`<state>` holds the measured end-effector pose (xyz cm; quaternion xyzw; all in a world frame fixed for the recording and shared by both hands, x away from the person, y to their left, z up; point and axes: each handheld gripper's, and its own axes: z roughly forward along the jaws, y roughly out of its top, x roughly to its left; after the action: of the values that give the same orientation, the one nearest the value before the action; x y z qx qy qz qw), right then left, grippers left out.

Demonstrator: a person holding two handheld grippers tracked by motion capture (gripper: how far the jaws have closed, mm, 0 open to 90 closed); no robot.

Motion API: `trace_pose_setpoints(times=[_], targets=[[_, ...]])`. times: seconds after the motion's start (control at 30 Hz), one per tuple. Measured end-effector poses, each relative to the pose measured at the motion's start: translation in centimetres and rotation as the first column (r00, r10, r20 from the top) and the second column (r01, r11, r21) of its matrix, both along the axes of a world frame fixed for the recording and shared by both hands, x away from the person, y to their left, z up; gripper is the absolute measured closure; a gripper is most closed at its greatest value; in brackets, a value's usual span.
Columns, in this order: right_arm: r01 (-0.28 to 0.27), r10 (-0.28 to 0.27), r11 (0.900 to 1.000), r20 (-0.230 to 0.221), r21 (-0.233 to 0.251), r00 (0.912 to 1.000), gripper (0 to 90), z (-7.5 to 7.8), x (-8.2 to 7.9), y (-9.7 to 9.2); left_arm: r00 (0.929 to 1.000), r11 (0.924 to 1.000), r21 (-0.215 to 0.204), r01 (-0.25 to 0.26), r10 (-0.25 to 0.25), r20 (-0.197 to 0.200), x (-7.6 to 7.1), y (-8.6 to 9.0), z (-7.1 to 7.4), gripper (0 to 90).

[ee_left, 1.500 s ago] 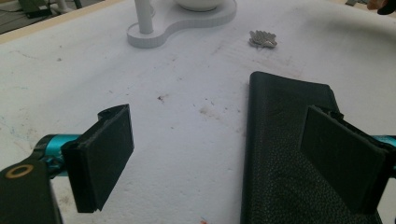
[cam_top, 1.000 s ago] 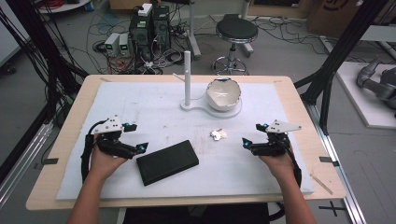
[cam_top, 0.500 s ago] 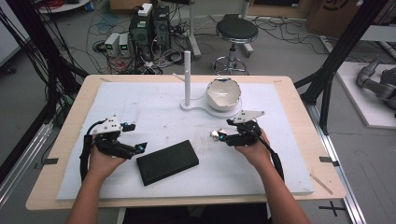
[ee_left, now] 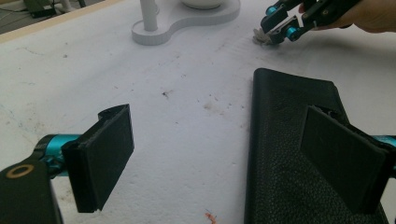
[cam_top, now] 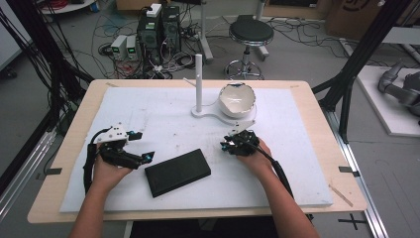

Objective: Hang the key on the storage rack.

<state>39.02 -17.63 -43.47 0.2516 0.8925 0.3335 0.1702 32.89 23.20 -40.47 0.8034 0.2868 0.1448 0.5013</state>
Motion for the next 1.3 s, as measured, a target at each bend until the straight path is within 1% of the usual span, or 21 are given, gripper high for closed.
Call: trace_pose_setpoints(times=[0.1, 0.13, 0.2, 0.33, 0.37, 0.4, 0.43, 0.47, 0.5, 0.53, 0.57, 0.63, 0.7, 0.87, 1.0, 1.03, 1.07, 1.13, 1.17, 1.27, 1.3], targets=[[0.008, -0.008, 1.0, 0.014, -0.006, 0.9999, 87.0, -0.2, 0.1, 0.1, 1.0, 1.0, 0.004, 0.005, -0.005, 0.001, 0.0, 0.0, 0.0, 10.3], [0.011, -0.011, 0.9999, 0.015, 0.001, 0.9998, 88.6, -0.1, 0.1, 0.1, 1.0, 1.0, 0.004, 0.005, -0.005, 0.001, 0.0, 0.0, 0.0, 10.3], [0.023, -0.023, 0.9997, 0.022, -0.001, 0.9995, 89.6, -0.1, 0.3, 0.1, 1.0, 1.0, 0.002, 0.004, -0.004, -0.001, 0.0, 0.0, 0.0, 10.3], [0.032, -0.032, 0.999, 0.009, 0.03, 0.9994, 90.0, 0.1, 0.4, -0.2, 1.0, 1.0, 0.004, 0.004, -0.004, 0.002, -0.1, 0.0, 0.0, 10.4], [0.035, -0.035, 0.9968, 0.01, 0.071, 0.9993, 90.0, 0.7, 0.3, -0.6, 1.0, 1.0, 0.003, 0.003, -0.003, 0.002, -0.1, 0.0, 0.1, 10.4], [0.035, -0.035, 0.9968, 0.01, 0.071, 0.9993, 90.0, 0.7, 0.3, -0.6, 1.0, 1.0, 0.003, 0.003, -0.003, 0.002, -0.1, 0.0, 0.1, 10.4], [0.033, -0.036, 0.9925, 0.022, 0.118, 0.9991, 90.0, 1.7, 0.2, -1.0, 1.0, 1.0, 0.001, 0.003, -0.003, 0.001, -0.1, 0.1, 0.1, 10.4], [0.033, -0.036, 0.9925, 0.022, 0.118, 0.9991, 90.0, 1.7, 0.2, -1.0, 1.0, 1.0, 0.002, 0.003, -0.003, 0.001, -0.1, 0.1, 0.1, 10.4], [0.027, -0.033, 0.9879, 0.038, 0.153, 0.9987, 90.0, 3.1, 0.0, -1.2, 1.0, 1.0, 0.002, 0.004, -0.004, 0.002, 0.0, 0.0, 0.1, 10.4], [0.027, -0.033, 0.9879, 0.038, 0.153, 0.9987, 90.0, 3.1, 0.0, -1.2, 1.0, 1.0, 0.002, 0.004, -0.004, 0.002, 0.0, 0.0, 0.1, 10.4], [0.005, -0.018, 0.9821, 0.067, 0.188, 0.9976, 90.0, 4.6, -0.1, -1.3, 1.0, 1.0, 0.004, 0.004, -0.004, 0.004, -0.1, 0.0, 0.1, 10.4], [-0.009, -0.01, 0.9761, 0.087, 0.217, 0.9961, 90.0, 6.2, -0.1, -1.2, 1.0, 1.0, 0.005, 0.007, -0.007, 0.006, -0.1, -0.1, 0.2, 10.4], [-0.023, -0.003, 0.9746, 0.116, 0.223, 0.9932, 90.0, 7.9, 0.0, -0.8, 0.9999, 0.9999, 0.004, 0.01, -0.01, 0.008, -0.2, -0.1, 0.3, 10.5], [-0.05, 0.013, 0.9699, 0.155, 0.238, 0.9878, 90.0, 11.6, 0.8, 0.4, 0.9998, 0.9999, 0.004, 0.015, -0.015, 0.01, -0.2, -0.2, 0.4, 10.5], [-0.082, 0.036, 0.9649, 0.187, 0.249, 0.9817, 90.0, 14.4, 1.9, 1.7, 0.9998, 0.9998, 0.009, 0.017, -0.017, 0.011, -0.2, -0.2, 0.4, 10.5], [-0.088, 0.042, 0.9622, 0.181, 0.258, 0.9827, 90.0, 15.1, 2.2, 2.1, 0.9998, 0.9998, 0.01, 0.018, -0.018, 0.011, -0.2, -0.2, 0.4, 10.5], [-0.1, 0.049, 0.9617, 0.197, 0.255, 0.9791, 90.0, 15.6, 2.6, 2.4, 0.9998, 0.9998, 0.01, 0.018, -0.018, 0.011, -0.2, -0.2, 0.4, 10.5], [-0.102, 0.053, 0.9618, 0.193, 0.254, 0.9797, 90.0, 16.1, 2.9, 2.8, 0.9998, 0.9998, 0.011, 0.019, -0.019, 0.01, -0.2, -0.2, 0.4, 10.5], [-0.106, 0.059, 0.9647, 0.195, 0.241, 0.979, 90.0, 16.9, 3.6, 3.6, 0.9998, 0.9998, 0.011, 0.018, -0.018, 0.009, -0.2, -0.2, 0.4, 10.5], [-0.094, 0.052, 0.9678, 0.183, 0.233, 0.9817, 90.0, 17.5, 4.8, 4.7, 0.9999, 0.9999, 0.009, 0.014, -0.015, 0.008, -0.3, -0.2, 0.4, 10.5], [-0.096, 0.053, 0.9654, 0.177, 0.243, 0.9827, 90.0, 17.7, 5.2, 5.0, 0.9998, 0.9998, 0.01, 0.015, -0.015, 0.009, -0.3, -0.1, 0.4, 10.5]])
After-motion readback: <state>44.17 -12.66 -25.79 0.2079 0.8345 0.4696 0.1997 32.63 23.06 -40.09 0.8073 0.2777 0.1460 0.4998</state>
